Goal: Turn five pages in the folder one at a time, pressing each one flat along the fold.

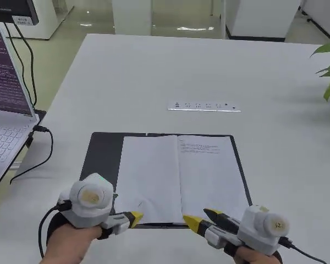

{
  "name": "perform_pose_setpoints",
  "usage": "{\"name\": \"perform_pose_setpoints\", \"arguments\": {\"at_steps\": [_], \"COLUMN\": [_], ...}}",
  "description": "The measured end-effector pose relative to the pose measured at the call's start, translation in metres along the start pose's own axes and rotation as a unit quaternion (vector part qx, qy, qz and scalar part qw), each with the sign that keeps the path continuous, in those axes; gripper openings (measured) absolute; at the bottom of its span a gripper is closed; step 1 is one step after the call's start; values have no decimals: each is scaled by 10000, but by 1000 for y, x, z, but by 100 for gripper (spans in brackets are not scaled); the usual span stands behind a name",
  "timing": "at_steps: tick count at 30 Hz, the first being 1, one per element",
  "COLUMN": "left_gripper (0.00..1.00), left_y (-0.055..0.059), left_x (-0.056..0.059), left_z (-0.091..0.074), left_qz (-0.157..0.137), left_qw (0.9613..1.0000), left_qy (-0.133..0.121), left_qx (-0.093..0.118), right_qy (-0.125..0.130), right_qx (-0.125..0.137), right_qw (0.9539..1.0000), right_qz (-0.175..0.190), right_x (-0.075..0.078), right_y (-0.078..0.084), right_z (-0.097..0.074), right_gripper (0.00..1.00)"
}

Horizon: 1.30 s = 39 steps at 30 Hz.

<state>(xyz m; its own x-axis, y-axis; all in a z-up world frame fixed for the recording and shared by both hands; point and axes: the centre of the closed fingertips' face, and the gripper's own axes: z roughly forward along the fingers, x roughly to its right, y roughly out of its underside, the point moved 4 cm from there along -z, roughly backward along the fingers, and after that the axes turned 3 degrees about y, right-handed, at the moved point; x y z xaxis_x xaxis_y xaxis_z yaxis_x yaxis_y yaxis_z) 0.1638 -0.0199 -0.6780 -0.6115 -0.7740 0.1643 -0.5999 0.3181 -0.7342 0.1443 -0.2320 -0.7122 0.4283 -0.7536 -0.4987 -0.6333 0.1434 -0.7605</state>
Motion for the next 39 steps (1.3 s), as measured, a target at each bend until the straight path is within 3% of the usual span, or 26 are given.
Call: {"name": "perform_pose_setpoints", "arguments": {"at_steps": [8, 14, 20, 27, 31, 39], "left_gripper": [54, 60, 62, 67, 70, 72], "left_y": [-8, -8, -6, 7, 13, 16], "left_x": [-10, -18, -20, -18, -15, -9], "left_z": [-23, -35, -48, -59, -62, -63], "left_qz": [46, -5, 123, 80, 38, -27], "left_qw": [9996, 9992, 9983, 9979, 9981, 9978], "left_qy": [-163, -283, -361, -337, -334, -303], "left_qx": [209, 283, 438, 538, 509, 591], "right_qy": [103, 273, 442, 662, 716, 769], "right_qx": [24, 257, 494, 513, 391, 277], "right_qw": [9995, 9982, 9962, 9952, 9951, 9945], "right_qz": [-312, -475, -571, -505, -558, -654], "right_x": [8, 16, 26, 38, 38, 33], "right_y": [-12, -31, -48, -42, -35, -32], "right_z": [-16, -36, -57, -73, -77, -84], "right_gripper": [54, 56, 56, 61, 63, 66]}}
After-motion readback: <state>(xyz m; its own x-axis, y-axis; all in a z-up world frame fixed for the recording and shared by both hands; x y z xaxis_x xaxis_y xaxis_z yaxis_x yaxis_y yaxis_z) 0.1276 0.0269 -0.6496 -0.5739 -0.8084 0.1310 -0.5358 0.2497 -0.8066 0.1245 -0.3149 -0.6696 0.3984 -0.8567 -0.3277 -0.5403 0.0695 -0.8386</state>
